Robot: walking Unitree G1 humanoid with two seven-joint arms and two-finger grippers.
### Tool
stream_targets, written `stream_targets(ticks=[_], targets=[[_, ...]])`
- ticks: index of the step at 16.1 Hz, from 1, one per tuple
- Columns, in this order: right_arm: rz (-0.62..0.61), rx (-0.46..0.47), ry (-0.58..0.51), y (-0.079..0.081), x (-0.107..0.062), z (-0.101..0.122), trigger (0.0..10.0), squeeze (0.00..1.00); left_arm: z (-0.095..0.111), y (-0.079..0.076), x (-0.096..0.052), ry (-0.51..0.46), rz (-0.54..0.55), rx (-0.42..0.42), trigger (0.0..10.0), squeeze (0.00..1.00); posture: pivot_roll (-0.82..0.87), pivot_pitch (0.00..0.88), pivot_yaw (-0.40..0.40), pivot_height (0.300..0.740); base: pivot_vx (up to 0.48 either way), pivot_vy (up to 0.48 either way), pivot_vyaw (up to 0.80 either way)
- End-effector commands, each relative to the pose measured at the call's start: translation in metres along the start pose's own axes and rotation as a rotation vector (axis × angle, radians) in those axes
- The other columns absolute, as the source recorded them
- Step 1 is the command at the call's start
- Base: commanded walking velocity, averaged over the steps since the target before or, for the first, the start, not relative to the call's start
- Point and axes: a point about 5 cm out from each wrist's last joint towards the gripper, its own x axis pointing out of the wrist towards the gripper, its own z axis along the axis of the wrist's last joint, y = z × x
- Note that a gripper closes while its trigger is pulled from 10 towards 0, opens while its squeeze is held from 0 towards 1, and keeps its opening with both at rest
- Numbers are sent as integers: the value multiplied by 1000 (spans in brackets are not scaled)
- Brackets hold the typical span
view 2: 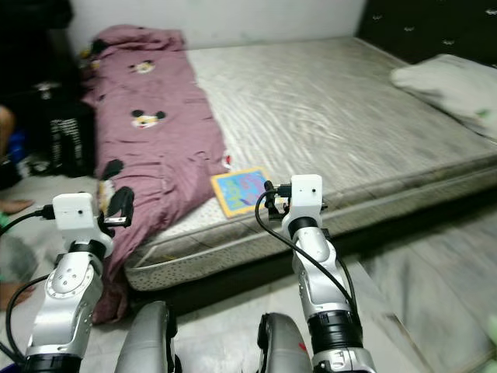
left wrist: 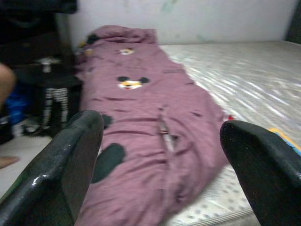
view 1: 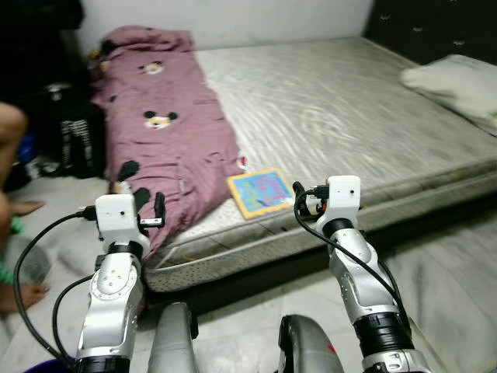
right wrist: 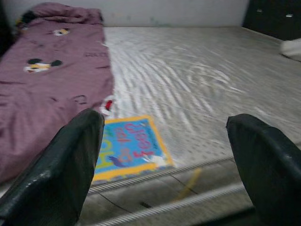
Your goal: Clean up the room
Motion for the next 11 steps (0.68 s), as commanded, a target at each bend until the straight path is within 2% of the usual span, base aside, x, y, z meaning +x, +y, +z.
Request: stream_targets(ticks=[1, 2, 11], targets=[[-1, -14, -26, -1, 3, 7, 10000, 0, 6, -2, 2, -23, -5, -1, 10000, 0, -90, 6, -28, 631, 0, 0, 0], [2, -14, -26, 0, 2, 7, 10000, 0, 6, -2, 2, -28, -12, -8, 10000, 0, -90, 6, -25, 631, 0, 0, 0], [16, -20, -22, 1, 3, 6, 10000, 0, 6, -4, 2, -27, -24, -16, 10000, 0, -93, 18, -24, 631, 302, 0, 0]])
